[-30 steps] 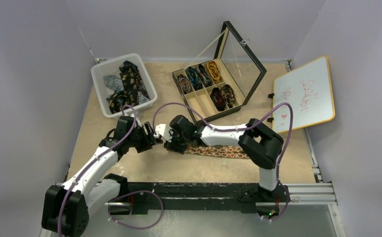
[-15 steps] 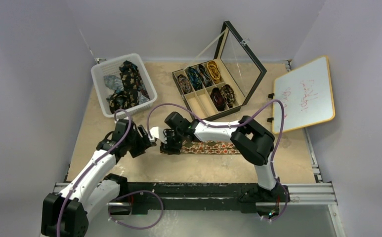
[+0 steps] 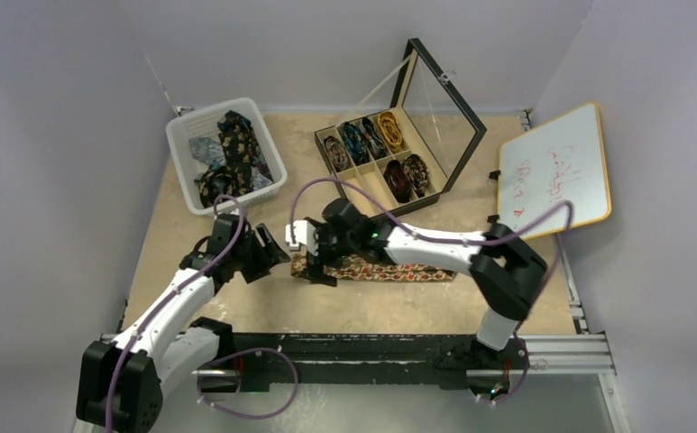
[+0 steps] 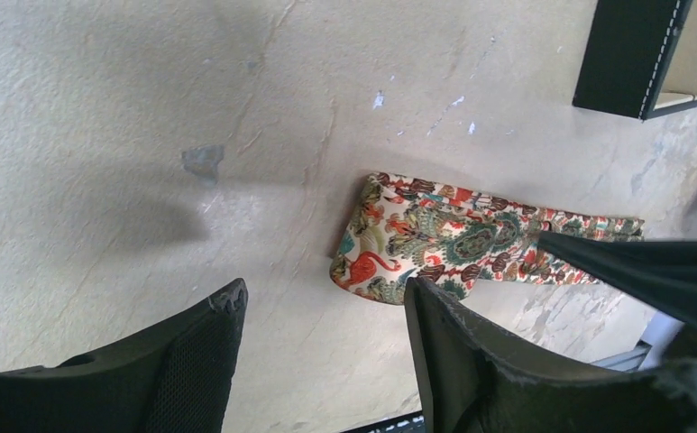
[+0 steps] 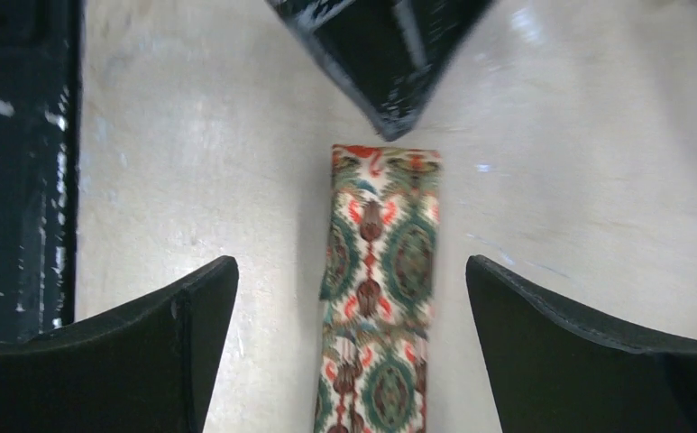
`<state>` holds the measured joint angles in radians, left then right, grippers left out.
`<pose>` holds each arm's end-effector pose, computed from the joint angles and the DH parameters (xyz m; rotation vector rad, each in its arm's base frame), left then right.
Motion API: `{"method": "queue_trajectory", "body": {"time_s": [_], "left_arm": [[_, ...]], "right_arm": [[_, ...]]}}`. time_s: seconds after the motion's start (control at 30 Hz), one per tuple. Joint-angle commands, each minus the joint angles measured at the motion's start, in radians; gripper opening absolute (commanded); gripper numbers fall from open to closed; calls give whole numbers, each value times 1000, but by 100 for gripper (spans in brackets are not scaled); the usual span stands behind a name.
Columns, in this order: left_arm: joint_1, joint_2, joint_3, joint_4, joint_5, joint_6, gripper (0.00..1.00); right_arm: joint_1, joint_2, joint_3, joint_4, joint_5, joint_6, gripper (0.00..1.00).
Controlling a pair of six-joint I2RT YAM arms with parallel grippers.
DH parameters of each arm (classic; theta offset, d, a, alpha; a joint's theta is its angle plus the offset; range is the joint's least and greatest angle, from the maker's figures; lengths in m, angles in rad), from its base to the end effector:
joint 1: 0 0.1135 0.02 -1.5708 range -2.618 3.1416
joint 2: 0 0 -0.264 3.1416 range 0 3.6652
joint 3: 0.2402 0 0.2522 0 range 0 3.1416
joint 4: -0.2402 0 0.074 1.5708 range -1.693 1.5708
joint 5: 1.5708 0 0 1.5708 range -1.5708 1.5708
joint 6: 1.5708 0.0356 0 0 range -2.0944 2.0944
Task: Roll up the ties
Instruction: Roll the tie at the center of the board.
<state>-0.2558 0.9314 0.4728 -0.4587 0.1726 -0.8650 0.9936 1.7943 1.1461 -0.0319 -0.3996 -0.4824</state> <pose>0.1677 -0.0502 0.1841 -0.7069 2.5026 -0.6587 0.2029 0.3369 0.2037 -1.6946 1.5363 0.7208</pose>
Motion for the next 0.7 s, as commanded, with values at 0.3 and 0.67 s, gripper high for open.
{"method": "queue_trajectory", "body": {"time_s": [0.3,0.67], "left_arm": [[3,26,17,125,58,85,63],[6,22,-9,158,94,83,64]], "right_arm": [[-211,-485,-519,503,306,1105,99],[-225,-531,-557,466,405,1273,99]]}}
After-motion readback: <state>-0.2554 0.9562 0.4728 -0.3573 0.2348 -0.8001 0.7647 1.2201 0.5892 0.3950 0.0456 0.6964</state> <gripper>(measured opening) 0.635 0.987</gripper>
